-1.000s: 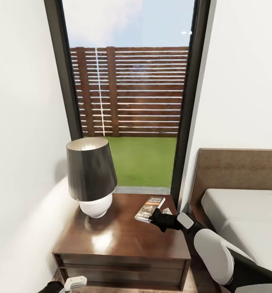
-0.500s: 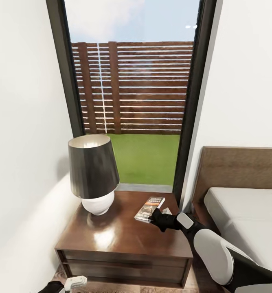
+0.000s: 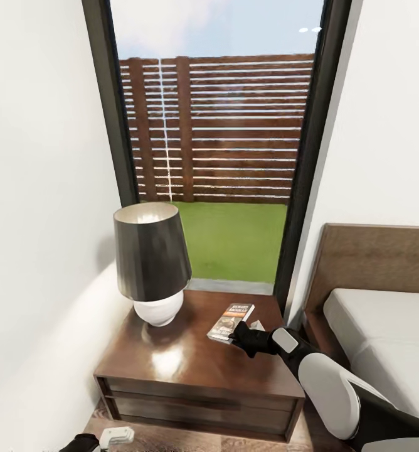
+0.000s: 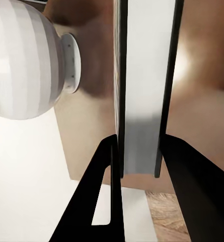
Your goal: In the bedroom, move the book from the bed onto either nightstand, and place the two sandals side by side next to the bed.
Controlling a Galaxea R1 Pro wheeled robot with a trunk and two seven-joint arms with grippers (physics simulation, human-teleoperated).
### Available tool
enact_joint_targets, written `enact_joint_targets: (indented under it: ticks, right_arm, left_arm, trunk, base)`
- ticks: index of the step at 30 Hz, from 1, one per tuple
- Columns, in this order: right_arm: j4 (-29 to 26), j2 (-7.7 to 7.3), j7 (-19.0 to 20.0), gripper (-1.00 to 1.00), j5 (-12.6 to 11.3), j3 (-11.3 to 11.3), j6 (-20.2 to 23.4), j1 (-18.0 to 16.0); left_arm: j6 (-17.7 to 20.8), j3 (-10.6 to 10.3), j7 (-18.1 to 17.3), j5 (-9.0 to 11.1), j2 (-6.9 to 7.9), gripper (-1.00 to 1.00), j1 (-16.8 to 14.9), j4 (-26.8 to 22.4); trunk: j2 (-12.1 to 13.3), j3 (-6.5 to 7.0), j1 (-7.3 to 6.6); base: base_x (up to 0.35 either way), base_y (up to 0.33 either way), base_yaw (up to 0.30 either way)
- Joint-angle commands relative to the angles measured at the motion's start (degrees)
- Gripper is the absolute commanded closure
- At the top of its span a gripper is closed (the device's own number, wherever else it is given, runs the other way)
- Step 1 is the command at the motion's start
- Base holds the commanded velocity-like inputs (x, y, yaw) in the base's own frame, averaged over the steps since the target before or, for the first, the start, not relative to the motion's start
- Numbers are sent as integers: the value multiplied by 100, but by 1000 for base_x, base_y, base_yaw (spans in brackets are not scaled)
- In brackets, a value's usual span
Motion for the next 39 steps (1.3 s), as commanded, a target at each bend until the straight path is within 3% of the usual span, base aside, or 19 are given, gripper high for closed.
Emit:
enact_joint_targets:
  ticks: [1, 22, 39]
  right_arm:
    - [-11, 0, 3, 100, -5, -21, 31, -2]
    - [-21, -30, 0, 100, -9, -53, 31, 1]
    - [-21, -40, 0, 100, -9, -56, 31, 1]
  left_arm:
    - [23, -24, 1, 9, 4, -100, -3, -11]
    - [23, -23, 2, -18, 4, -100, -3, -84]
    - [23, -24, 2, -18, 4, -100, -3, -86]
  trunk:
    - [-3, -13, -1]
    - [-3, -58, -1]
    - [-3, -200, -1]
  base:
    - [0, 0, 93]
    - [0, 0, 19]
    - [0, 0, 0]
